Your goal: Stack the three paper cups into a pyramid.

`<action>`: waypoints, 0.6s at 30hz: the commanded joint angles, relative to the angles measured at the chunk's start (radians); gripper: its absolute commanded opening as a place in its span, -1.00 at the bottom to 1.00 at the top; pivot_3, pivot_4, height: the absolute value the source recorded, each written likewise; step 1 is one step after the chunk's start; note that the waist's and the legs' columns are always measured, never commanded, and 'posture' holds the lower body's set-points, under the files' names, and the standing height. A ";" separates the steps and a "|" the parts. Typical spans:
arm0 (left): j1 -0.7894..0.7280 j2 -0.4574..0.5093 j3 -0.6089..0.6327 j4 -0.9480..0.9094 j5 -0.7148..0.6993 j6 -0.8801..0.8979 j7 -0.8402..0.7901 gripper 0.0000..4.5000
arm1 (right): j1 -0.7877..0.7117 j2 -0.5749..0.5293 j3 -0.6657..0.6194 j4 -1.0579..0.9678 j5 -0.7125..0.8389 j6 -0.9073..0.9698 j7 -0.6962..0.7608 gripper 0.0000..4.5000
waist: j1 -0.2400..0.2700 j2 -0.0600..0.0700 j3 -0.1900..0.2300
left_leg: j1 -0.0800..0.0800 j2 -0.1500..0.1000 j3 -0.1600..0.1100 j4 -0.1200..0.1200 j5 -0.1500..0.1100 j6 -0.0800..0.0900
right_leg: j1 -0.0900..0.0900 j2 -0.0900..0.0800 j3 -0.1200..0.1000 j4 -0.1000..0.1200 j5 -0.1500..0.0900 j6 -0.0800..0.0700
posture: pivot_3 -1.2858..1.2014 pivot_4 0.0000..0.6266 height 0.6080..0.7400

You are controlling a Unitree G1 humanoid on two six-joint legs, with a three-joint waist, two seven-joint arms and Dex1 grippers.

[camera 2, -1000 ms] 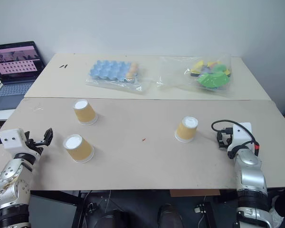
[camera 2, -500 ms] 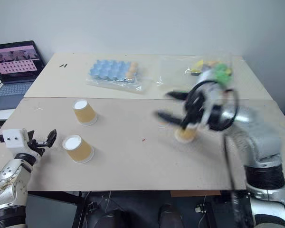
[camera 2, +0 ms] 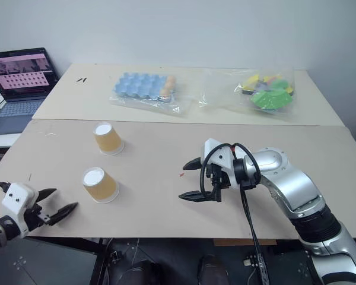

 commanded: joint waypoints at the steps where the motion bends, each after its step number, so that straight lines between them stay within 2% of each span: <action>1: 0.025 0.081 0.025 -0.026 -0.010 -0.036 -0.145 0.98 | 0.005 0.011 -0.037 -0.013 -0.006 -0.030 -0.007 1.00 | 0.005 0.000 0.000 | 0.000 0.000 0.000 0.000 0.000 0.000 | 0.000 0.000 0.000 0.000 0.000 0.000 | 0.03 -0.52 0.89; 5: -0.080 0.108 -0.039 0.008 0.008 -0.063 -0.187 0.98 | 0.018 0.023 -0.046 -0.014 -0.013 -0.031 -0.025 1.00 | 0.012 0.000 0.000 | 0.000 0.000 -0.001 0.000 0.000 0.000 | 0.000 -0.001 0.000 0.001 0.000 0.000 | 0.03 -0.52 0.89; 10: -0.376 0.046 -0.260 0.027 0.050 -0.062 -0.201 0.98 | 0.040 0.031 -0.072 -0.041 -0.025 -0.017 -0.077 1.00 | 0.021 0.000 0.000 | -0.001 -0.002 0.000 0.001 0.000 0.000 | 0.000 0.000 -0.001 0.001 0.000 -0.001 | 0.03 -0.52 0.89; 18: -0.504 0.007 -0.357 0.060 0.056 -0.066 -0.234 0.98 | 0.045 0.029 -0.116 -0.079 -0.007 0.015 -0.121 1.00 | -0.003 0.000 0.000 | -0.004 -0.001 0.001 0.004 -0.001 -0.001 | -0.001 0.005 -0.001 0.002 0.000 0.000 | 0.03 -0.52 0.89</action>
